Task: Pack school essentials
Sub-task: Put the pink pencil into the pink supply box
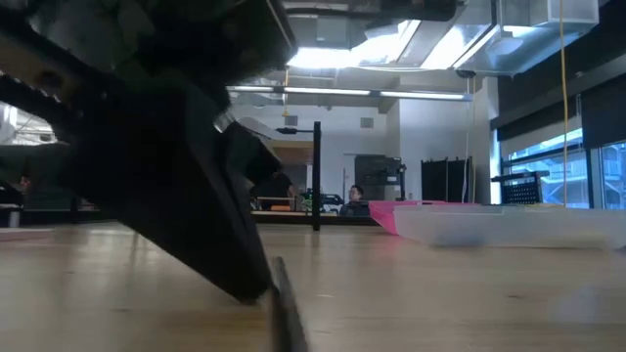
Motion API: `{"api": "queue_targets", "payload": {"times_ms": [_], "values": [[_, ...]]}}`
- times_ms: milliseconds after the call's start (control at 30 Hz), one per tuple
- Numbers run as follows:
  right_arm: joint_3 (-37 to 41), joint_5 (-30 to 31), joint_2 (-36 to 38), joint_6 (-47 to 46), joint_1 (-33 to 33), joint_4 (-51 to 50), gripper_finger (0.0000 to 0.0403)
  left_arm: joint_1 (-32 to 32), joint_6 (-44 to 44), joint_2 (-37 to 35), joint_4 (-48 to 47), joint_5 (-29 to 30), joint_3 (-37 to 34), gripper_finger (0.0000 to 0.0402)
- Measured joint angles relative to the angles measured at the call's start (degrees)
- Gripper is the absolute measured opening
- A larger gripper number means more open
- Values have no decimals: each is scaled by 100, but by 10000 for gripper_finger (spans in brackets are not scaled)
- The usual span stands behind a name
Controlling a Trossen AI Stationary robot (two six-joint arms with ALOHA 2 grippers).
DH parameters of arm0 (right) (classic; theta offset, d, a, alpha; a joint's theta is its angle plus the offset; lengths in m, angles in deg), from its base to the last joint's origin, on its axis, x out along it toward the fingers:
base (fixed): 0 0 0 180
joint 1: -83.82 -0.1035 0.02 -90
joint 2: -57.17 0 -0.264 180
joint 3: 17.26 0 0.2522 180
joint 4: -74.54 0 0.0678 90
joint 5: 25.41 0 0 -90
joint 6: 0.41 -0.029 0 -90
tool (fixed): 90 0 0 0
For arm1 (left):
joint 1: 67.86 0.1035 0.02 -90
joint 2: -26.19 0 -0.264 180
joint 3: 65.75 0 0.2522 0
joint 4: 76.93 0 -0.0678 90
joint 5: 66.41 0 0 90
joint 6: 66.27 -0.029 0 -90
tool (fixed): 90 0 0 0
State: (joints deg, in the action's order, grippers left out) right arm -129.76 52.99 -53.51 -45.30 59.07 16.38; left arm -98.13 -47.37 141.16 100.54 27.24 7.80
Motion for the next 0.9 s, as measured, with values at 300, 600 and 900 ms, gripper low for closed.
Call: {"api": "queue_targets", "payload": {"times_ms": [300, 600, 900], "values": [[0, -5, 0, -145, 0, -86, 96, 29, -197, 97, 313, 120, 7, 0], [0, 2, 0, -275, 0, -90, 96, 377, -295, 97, 404, 285, 7, 0], [2, 124, 83, -401, -105, -103, 96, 336, -254, -286, -340, 270, 4, 0]]}}
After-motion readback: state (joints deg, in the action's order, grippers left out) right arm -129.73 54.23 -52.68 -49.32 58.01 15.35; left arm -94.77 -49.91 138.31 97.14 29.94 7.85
